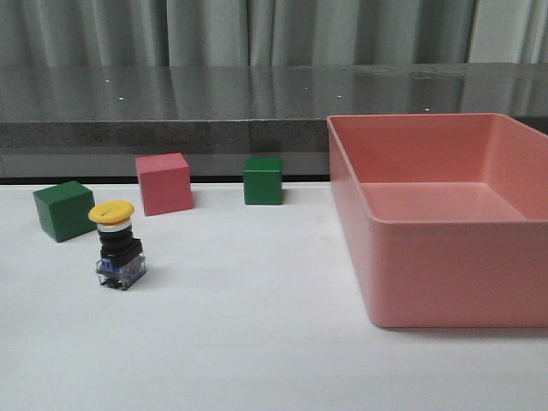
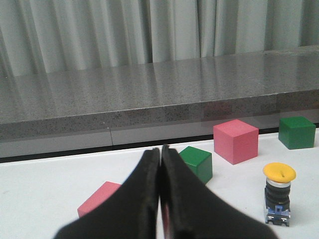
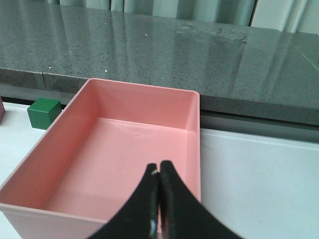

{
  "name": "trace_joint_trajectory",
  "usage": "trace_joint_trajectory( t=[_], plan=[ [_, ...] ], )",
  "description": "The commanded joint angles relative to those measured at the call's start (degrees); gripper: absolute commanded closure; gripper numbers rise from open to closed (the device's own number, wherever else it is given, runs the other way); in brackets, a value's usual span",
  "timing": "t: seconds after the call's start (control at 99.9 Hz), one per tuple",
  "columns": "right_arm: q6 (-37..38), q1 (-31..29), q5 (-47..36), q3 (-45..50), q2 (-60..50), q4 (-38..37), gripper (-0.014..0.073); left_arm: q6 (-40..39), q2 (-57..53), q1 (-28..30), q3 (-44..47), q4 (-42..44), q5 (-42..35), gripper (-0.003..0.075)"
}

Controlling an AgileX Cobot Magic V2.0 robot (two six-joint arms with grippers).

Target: Place and stand button with both arms

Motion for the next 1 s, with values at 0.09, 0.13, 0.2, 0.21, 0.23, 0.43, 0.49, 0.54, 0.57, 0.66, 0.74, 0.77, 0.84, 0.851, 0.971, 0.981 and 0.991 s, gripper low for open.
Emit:
trace_joint_trajectory(
  t=[0.09, 0.13, 0.2, 0.21, 0.23, 0.43, 0.49, 0.54, 0.57, 0.66, 0.74, 0.77, 0.84, 0.851, 0.971, 0.981, 0.991],
  plan=[
    [0.0, -0.2, -4.6, -1.5, 0.4, 0.4, 0.0654, -0.7, -1.7, 0.1, 2.6, -0.1, -4.9, 0.074],
    [0.0, -0.2, -4.6, -1.5, 0.4, 0.4, 0.0654, -0.7, -1.7, 0.1, 2.6, -0.1, -4.9, 0.074],
    [0.0, -0.2, -4.6, -1.5, 0.4, 0.4, 0.0654, -0.7, -1.7, 0.1, 2.6, -0.1, -4.9, 0.074],
    [0.0, -0.2, -4.6, -1.5, 0.4, 0.4, 0.0654, -0.7, -1.7, 0.1, 2.6, -0.1, -4.9, 0.074],
    [0.0, -0.2, -4.6, -1.5, 0.4, 0.4, 0.0654, -0.7, -1.7, 0.1, 2.6, -0.1, -4.9, 0.074],
    [0.0, -0.2, -4.6, -1.5, 0.4, 0.4, 0.0654, -0.7, -1.7, 0.1, 2.6, -0.1, -4.9, 0.074],
    [0.0, -0.2, -4.6, -1.5, 0.4, 0.4, 0.0654, -0.7, -1.7, 0.1, 2.6, -0.1, -4.9, 0.074],
    [0.0, -0.2, -4.6, -1.5, 0.4, 0.4, 0.0654, -0.7, -1.7, 0.1, 2.6, -0.1, -4.9, 0.0739],
    [0.0, -0.2, -4.6, -1.5, 0.4, 0.4, 0.0654, -0.7, -1.7, 0.1, 2.6, -0.1, -4.9, 0.074],
    [-0.1, -0.2, -5.2, -1.5, 0.4, 0.0, 0.0654, -0.7, -1.7, 0.1, 2.6, -0.1, -4.9, 0.074],
    [0.3, -0.1, -6.9, -0.7, 0.3, 0.0, 0.0654, -0.7, -1.7, 0.1, 2.6, -0.1, -4.9, 0.074],
    [0.8, 0.0, -8.3, 0.3, 0.1, -0.1, 0.0654, -0.7, -1.7, 0.1, 2.6, -0.1, -4.9, 0.074],
    [3.5, 0.1, -11.4, 3.3, -0.9, -2.1, 0.0654, -0.7, -1.7, 0.1, 2.6, -0.1, -4.9, 0.074],
    [4.0, 0.1, -11.6, 3.6, -1.2, -2.8, 0.0654, -0.7, -1.7, 0.1, 2.6, -0.1, -4.9, 0.074],
    [11.7, 1.8, -14.9, 9.7, -5.5, -9.0, 0.0654, -0.7, -1.7, 0.1, 2.6, -0.1, -4.9, 0.074],
    [12.0, 2.1, -15.1, 10.4, -5.8, -9.2, 0.0654, -0.7, -1.7, 0.1, 2.6, -0.1, -4.9, 0.074],
    [12.2, 2.3, -15.2, 10.7, -6.4, -9.5, 0.0654, -0.7, -1.7, 0.1, 2.6, -0.1, -4.9, 0.074]
  ],
)
